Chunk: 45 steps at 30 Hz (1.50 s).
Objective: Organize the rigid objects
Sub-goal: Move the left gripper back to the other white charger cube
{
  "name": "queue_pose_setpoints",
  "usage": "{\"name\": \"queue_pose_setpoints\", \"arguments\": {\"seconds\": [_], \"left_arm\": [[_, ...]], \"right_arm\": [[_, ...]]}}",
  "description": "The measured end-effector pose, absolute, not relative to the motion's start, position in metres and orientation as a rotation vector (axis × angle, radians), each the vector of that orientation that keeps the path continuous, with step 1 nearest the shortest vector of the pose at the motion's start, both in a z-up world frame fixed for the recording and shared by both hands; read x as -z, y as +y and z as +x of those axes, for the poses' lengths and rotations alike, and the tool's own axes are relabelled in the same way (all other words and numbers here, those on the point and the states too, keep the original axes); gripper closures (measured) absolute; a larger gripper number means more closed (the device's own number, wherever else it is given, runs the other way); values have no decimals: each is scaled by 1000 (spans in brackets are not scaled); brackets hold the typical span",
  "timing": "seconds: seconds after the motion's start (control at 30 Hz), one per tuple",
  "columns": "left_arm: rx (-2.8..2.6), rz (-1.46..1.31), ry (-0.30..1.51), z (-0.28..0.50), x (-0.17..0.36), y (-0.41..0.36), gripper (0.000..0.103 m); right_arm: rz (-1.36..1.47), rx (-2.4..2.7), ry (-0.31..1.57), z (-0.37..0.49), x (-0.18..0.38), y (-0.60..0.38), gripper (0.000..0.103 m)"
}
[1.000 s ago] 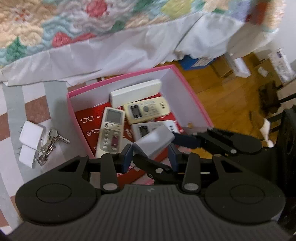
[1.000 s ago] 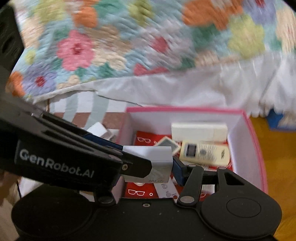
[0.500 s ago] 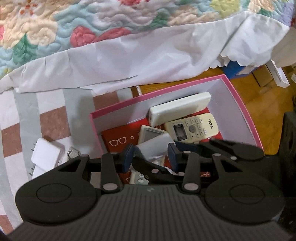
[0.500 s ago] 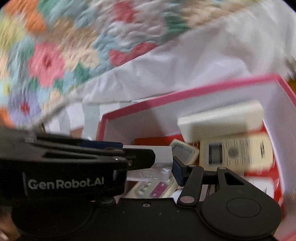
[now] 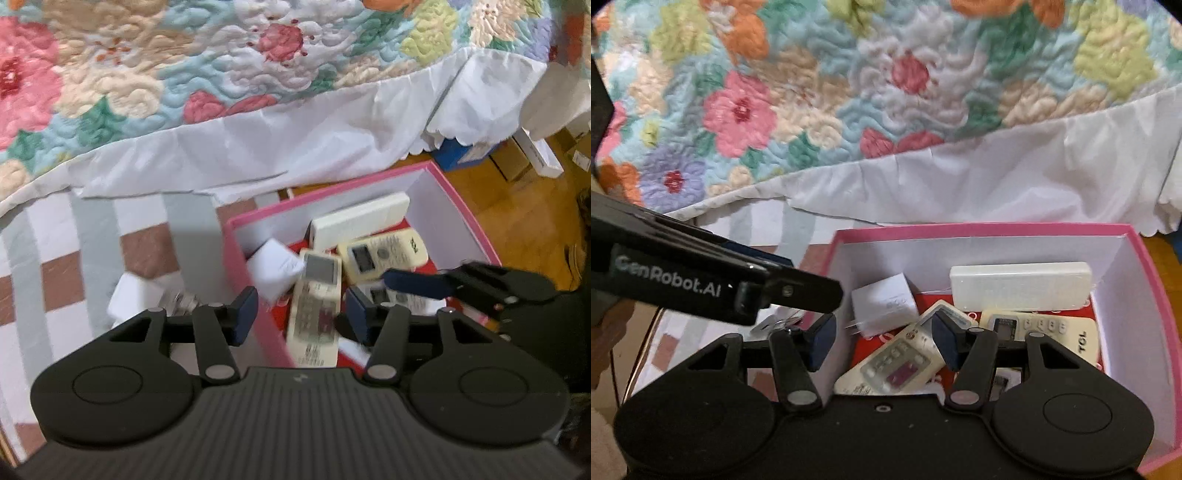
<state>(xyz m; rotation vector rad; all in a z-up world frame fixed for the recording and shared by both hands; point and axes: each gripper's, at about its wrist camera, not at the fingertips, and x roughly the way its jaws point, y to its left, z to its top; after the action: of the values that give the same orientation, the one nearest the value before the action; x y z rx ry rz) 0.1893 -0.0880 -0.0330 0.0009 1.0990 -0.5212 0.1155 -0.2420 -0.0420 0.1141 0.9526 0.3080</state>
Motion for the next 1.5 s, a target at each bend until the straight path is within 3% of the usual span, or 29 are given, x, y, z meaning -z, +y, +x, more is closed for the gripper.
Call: {"name": "queue_pose_setpoints", "arguments": {"seconds": [0.47,0.6,0.7,0.77,1.07,1.5], "left_arm": [[500,131,1023,104,-24,-36,17],[485,125,996,88,-31,-15,15],[466,82,971,82,-32,9,15],[462,70,940,80,-31,25,12],[420,-24,888,105,13,88,9],[345,-101,933,147,113,126,9]], "right_arm": [[-17,-320,979,46,-39,-206,40],[-46,-343,974,37,-48,-190,33],[-72,-380,953,33,-49,-172,17],[-88,-413,923,29,-48,-159,13],[3,-585,786,41,-10,-111,12],[-89,-543,906,77,93,-46,13]]}}
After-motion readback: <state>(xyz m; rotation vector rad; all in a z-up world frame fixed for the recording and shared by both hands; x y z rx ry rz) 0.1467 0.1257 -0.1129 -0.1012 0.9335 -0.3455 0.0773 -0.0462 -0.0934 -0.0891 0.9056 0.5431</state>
